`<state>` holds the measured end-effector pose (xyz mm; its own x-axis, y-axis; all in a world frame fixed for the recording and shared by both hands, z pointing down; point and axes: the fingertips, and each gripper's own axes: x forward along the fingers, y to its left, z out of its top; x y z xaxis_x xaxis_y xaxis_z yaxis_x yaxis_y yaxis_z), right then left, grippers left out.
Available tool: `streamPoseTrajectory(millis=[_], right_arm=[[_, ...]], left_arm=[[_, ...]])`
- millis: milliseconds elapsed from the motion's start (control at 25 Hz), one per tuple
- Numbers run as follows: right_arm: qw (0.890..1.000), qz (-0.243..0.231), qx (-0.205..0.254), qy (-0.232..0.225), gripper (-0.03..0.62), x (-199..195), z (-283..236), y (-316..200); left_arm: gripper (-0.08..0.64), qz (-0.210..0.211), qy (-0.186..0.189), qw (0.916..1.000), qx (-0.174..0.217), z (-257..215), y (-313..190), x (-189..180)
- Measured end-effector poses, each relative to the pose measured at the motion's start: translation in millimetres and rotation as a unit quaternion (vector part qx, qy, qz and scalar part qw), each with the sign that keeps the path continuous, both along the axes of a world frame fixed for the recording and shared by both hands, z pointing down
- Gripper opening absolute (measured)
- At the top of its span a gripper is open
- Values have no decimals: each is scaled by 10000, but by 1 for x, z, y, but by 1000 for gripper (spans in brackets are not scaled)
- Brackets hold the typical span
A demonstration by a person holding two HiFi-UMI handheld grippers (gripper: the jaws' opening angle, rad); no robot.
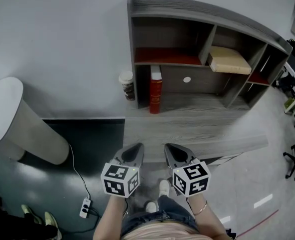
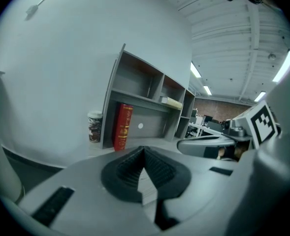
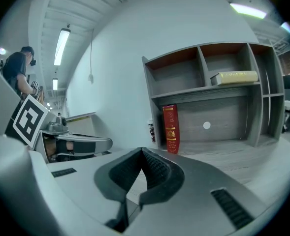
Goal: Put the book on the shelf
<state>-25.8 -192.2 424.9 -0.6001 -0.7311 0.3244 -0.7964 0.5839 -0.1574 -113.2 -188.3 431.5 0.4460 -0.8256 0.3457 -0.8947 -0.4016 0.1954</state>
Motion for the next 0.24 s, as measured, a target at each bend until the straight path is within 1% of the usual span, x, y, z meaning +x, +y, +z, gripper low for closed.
streamPoseTrajectory(millis=[240], right_arm=[[10000,-7,30,-8,9,-3,-1,7]], left_arm=[[12,-47,3,10000,9,0,8,-8]])
